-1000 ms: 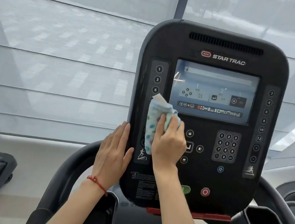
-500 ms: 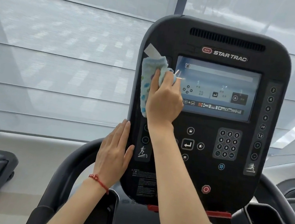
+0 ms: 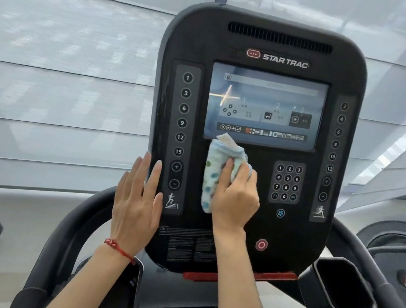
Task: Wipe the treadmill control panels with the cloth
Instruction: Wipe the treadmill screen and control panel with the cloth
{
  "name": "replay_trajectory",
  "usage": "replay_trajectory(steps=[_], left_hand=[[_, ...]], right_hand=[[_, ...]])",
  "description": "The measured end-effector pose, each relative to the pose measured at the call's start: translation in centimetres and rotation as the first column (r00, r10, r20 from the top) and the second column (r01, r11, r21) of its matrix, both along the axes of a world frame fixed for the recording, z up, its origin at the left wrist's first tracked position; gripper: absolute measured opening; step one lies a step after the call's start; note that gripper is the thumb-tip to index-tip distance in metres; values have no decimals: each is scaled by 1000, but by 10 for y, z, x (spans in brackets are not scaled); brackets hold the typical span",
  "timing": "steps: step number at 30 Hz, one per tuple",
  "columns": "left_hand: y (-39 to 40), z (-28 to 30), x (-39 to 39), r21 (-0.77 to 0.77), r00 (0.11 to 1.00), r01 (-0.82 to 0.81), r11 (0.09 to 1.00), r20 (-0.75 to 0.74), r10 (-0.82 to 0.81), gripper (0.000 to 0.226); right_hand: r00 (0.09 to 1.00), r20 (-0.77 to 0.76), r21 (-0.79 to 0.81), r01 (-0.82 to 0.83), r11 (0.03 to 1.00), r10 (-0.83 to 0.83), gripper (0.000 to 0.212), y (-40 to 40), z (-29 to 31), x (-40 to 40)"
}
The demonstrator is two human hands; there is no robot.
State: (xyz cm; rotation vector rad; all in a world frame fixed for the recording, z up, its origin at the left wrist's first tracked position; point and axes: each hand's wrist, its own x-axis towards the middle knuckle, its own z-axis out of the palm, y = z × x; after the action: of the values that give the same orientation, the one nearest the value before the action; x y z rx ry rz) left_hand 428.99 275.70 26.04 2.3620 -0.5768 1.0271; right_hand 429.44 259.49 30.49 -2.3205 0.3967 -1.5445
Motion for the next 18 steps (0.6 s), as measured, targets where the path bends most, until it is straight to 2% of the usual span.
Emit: replay_trajectory(steps=[5, 9, 11, 15, 18], left_hand=[[-2, 0, 13, 130, 999, -34, 991, 23, 31, 50], [1, -2, 19, 185, 998, -33, 982, 51, 23, 49], [1, -2, 20, 177, 998, -19, 984, 57, 9, 49], [1, -2, 22, 161, 998, 1, 987, 65, -11, 48], [2, -3, 19, 156, 998, 7, 988, 56, -16, 49]], right_hand=[[978, 24, 222, 196, 955, -206, 45, -81, 9, -7], [981, 20, 294, 178, 939, -192, 45, -67, 13, -5], [992, 15, 239, 119, 964, -126, 43, -45, 13, -2], [1000, 4, 17, -5, 1000, 5, 40, 11, 3, 2], [997, -8, -66, -73, 995, 73, 39, 14, -2, -1]])
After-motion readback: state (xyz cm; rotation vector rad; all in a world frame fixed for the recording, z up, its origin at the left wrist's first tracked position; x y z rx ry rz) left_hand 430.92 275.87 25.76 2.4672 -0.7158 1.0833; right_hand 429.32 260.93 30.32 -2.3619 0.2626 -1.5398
